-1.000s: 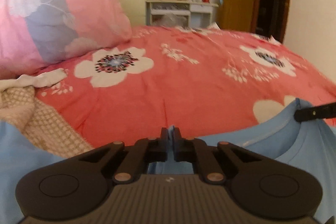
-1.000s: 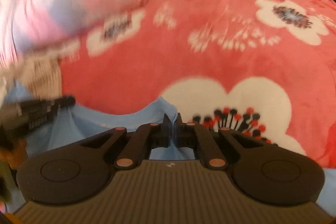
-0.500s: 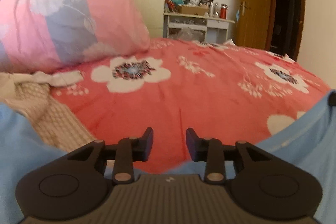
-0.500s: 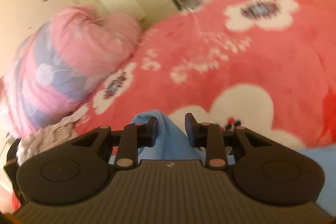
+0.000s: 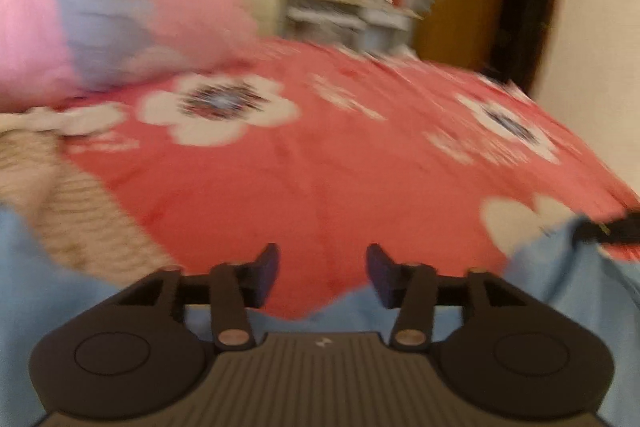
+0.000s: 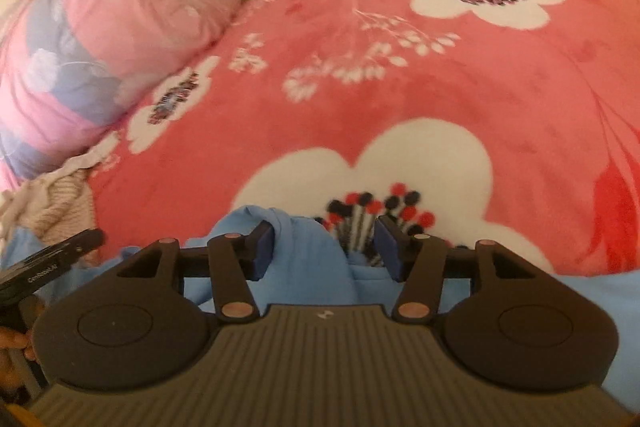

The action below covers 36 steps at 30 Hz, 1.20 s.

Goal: Fold clothes

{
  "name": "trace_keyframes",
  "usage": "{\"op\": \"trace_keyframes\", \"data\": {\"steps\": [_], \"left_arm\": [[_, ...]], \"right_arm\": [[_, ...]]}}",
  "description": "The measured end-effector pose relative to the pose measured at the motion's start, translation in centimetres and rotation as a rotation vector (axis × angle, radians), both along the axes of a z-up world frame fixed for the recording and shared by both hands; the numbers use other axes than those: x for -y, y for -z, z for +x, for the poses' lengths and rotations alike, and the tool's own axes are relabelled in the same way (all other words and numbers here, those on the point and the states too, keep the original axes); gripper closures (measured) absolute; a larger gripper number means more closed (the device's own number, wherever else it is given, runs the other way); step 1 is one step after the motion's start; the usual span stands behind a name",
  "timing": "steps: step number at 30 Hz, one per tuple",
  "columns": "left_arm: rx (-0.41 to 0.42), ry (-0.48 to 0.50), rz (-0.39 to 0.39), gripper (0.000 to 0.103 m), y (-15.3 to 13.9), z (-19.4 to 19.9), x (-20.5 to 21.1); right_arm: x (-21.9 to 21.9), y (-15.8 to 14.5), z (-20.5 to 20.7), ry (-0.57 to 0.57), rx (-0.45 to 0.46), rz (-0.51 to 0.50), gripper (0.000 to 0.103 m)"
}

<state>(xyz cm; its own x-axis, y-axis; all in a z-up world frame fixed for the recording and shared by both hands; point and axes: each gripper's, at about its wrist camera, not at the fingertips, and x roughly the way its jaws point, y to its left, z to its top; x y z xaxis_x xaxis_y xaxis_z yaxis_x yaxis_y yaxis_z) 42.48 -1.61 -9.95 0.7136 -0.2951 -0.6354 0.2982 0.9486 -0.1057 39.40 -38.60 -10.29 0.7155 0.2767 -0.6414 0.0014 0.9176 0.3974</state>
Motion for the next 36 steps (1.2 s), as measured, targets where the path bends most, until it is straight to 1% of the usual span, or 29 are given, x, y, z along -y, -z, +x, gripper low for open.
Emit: {"op": "trace_keyframes", "data": {"steps": [1, 2, 3, 4, 5, 7, 10, 12, 14, 15, 16, 18, 19, 20, 22, 23, 24, 25, 26, 27, 28, 29, 30, 31, 32, 34, 36], "left_arm": [[-0.017, 0.019, 0.024, 0.055, 0.4, 0.3, 0.6], [-0.027, 0.031, 0.055, 0.071, 0.9, 0.4, 1.2], [-0.04, 0.044, 0.09, 0.084, 1.5, 0.5, 1.9], [-0.036, 0.043, 0.117, 0.094, 2.0, 0.4, 2.5], [-0.001, 0.021, 0.125, 0.099, 2.0, -0.1, 2.6], [0.098, -0.035, 0.123, 0.099, 1.4, -1.2, 2.5], [0.167, -0.18, 0.096, 0.099, 0.9, -1.3, 1.1], [0.13, -0.24, 0.1, 0.099, 1.5, -0.4, 0.5], [0.096, -0.261, 0.117, 0.098, 2.3, 0.2, 0.4], [0.096, -0.266, 0.13, 0.098, 2.5, 0.1, 0.6], [0.102, -0.271, 0.142, 0.098, 2.7, 0.0, 0.8], [0.11, -0.285, 0.165, 0.098, 2.9, -0.2, 1.1], [0.111, -0.295, 0.176, 0.098, 3.0, -0.2, 1.2], [0.11, -0.304, 0.187, 0.098, 3.1, -0.2, 1.4], [0.105, -0.32, 0.208, 0.098, 3.1, -0.2, 1.6], [0.105, -0.324, 0.217, 0.097, 3.0, -0.2, 1.6], [0.106, -0.325, 0.225, 0.097, 3.0, -0.2, 1.6], [0.109, -0.323, 0.23, 0.095, 2.9, -0.2, 1.6], [0.111, -0.318, 0.228, 0.089, 2.8, -0.2, 1.6], [0.111, -0.31, 0.212, 0.086, 2.6, -0.3, 1.4], [0.115, -0.306, 0.187, 0.077, 2.3, -0.5, 1.1], [0.128, -0.309, 0.166, 0.065, 1.8, -0.8, 0.8], [0.146, -0.315, 0.15, 0.06, 1.3, -1.1, 0.5], [0.168, -0.317, 0.136, 0.054, 0.7, -1.5, 0.2], [0.195, -0.316, 0.124, 0.05, 0.1, -1.9, 0.0], [0.246, -0.317, 0.109, 0.046, -1.2, -2.9, -0.3], [0.27, -0.278, 0.101, 0.045, -2.4, -4.0, 0.0]], "right_arm": [[-0.2, 0.0, 0.1, -0.006, -0.002, -0.007, 0.051], [-0.3, 0.0, 0.1, -0.013, -0.005, -0.014, 0.051], [-0.5, 0.0, 0.2, -0.019, -0.007, -0.02, 0.051], [-0.7, 0.0, 0.2, -0.025, -0.009, -0.027, 0.051], [-0.9, 0.1, 0.4, -0.026, -0.012, -0.03, 0.051], [-1.2, 0.5, 0.7, -0.021, -0.017, -0.03, 0.051], [-1.9, 0.8, 1.0, -0.027, -0.011, -0.065, 0.051], [-2.5, 0.9, 1.2, -0.041, -0.005, -0.097, 0.048], [-3.2, 1.1, 1.5, -0.055, 0.002, -0.13, 0.042], [-3.5, 1.0, 1.5, -0.069, 0.012, -0.138, 0.042], [-3.5, 0.7, 1.5, -0.084, 0.027, -0.124, 0.04], [-3.3, 0.1, 1.4, -0.112, 0.059, -0.076, 0.033], [-3.1, -0.2, 1.4, -0.123, 0.07, -0.043, 0.025], [-2.7, -0.3, 1.4, -0.127, 0.07, -0.007, 0.021], [-2.7, -0.1, 2.0, -0.12, 0.029, 0.0, 0.021], [-2.7, 0.0, 2.3, -0.115, 0.005, -0.003, 0.021], [-2.9, 0.1, 2.5, -0.107, -0.013, -0.037, 0.021], [-3.2, 0.1, 2.5, -0.094, -0.012, -0.093, 0.021], [-3.2, -0.2, 2.3, -0.075, 0.011, -0.125, 0.021], [-3.1, -0.5, 2.0, -0.053, 0.042, -0.143, 0.021], [-2.6, -1.1, 1.5, -0.028, 0.079, -0.126, 0.021], [-1.8, -1.8, 1.0, -0.006, 0.107, -0.083, 0.021], [-1.0, -2.4, 0.4, 0.013, 0.126, -0.036, 0.022], [-0.2, -3.1, 0.0, 0.042, 0.121, -0.003, 0.023], [0.4, -3.8, -0.5, 0.068, 0.1, 0.018, 0.032], [1.7, -4.9, -1.5, 0.081, 0.057, 0.055, 0.043], [3.3, -5.9, -3.0, 0.092, 0.026, 0.09, 0.043]]}}
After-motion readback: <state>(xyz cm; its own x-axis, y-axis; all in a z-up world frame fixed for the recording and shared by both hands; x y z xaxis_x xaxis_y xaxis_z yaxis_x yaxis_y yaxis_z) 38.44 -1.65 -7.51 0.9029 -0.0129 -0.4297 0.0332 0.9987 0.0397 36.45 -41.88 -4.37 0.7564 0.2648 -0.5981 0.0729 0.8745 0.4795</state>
